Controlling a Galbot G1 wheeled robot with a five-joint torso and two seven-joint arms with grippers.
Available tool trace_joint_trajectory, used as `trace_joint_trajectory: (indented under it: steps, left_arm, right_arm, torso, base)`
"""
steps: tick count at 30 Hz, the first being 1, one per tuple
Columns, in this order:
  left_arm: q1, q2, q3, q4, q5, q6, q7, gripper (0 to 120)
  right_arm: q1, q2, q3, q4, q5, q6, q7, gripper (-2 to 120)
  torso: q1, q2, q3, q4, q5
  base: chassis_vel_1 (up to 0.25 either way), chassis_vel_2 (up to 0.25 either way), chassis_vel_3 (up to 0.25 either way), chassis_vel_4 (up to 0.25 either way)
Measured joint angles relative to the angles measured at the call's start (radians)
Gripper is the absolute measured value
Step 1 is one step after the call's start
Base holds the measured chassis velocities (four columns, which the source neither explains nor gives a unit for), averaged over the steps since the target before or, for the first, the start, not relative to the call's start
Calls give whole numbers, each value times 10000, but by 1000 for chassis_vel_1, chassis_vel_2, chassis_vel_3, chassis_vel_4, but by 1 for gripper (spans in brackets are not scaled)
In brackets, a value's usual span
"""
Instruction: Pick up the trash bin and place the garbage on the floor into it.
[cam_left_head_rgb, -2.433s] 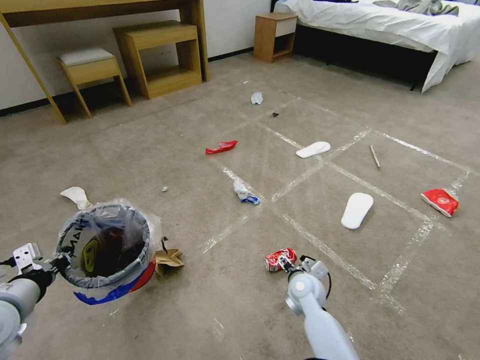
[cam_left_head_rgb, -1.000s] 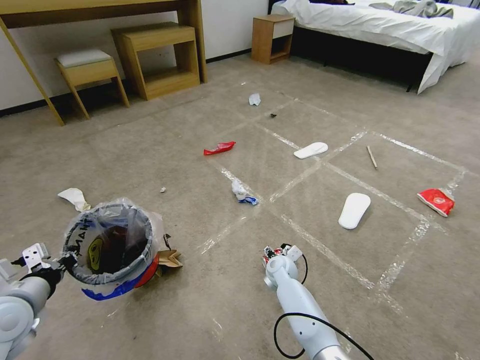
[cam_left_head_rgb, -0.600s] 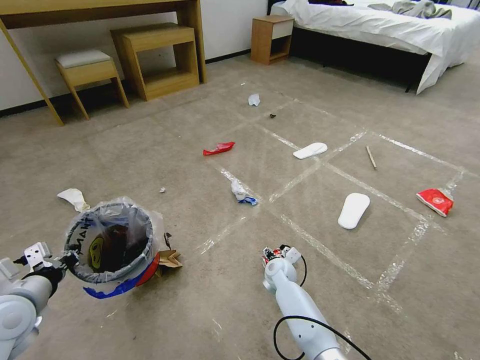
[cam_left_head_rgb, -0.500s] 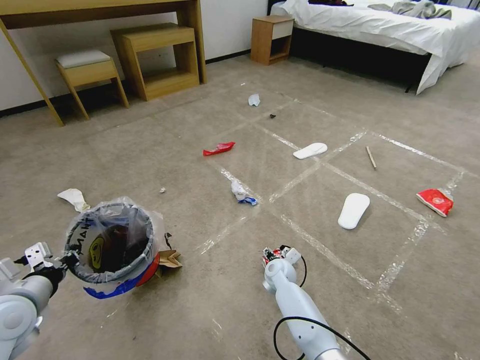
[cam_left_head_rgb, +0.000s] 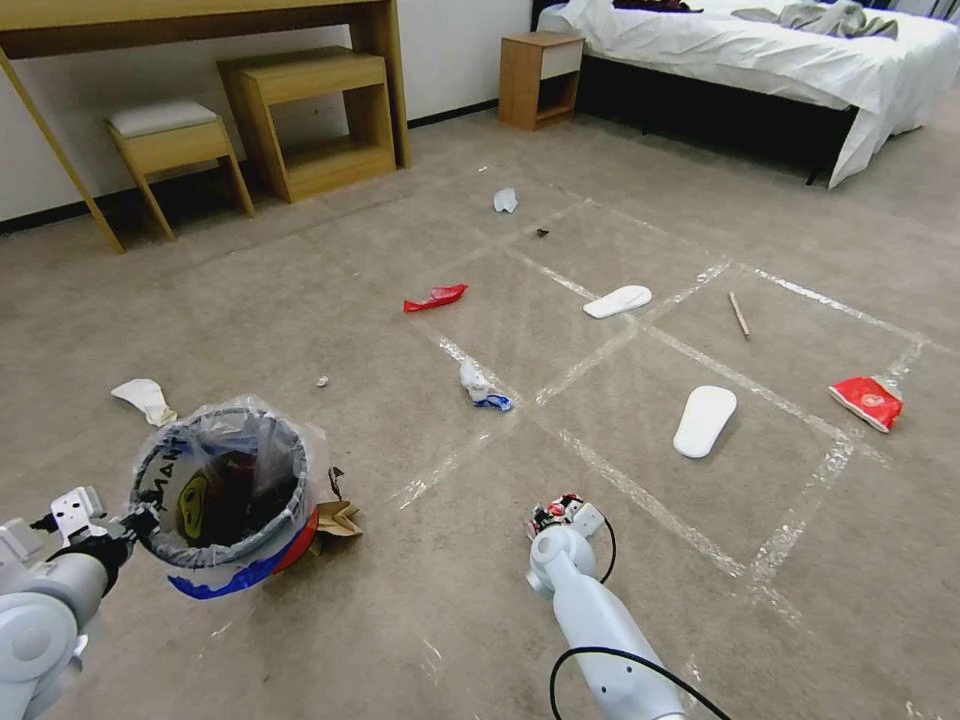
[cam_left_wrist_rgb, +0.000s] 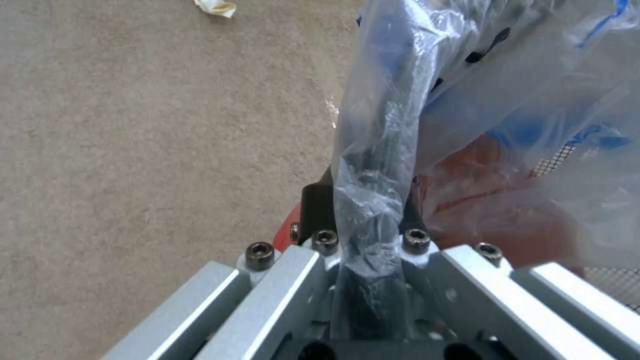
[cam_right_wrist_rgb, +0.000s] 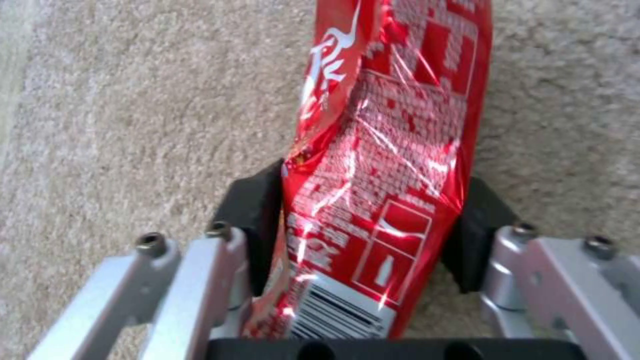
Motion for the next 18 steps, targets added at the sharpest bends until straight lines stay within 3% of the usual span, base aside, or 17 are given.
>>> trace_joint_trajectory:
  steps: [10, 18]
  left_arm:
    - [29, -110, 55, -12, 207, -61, 44, 1]
    - [53, -141, 59, -12, 252, -65, 48, 1]
  right_arm:
    - [-505, -237, -252, 716, 12, -148, -72, 18]
    - [-937, -526, -366, 1448, 103, -215, -126, 8]
  torso:
    - [2, -4, 4, 20, 23]
    - [2, -6, 5, 12, 20]
  base:
    - [0, 0, 0, 0]
    - [0, 0, 0, 0]
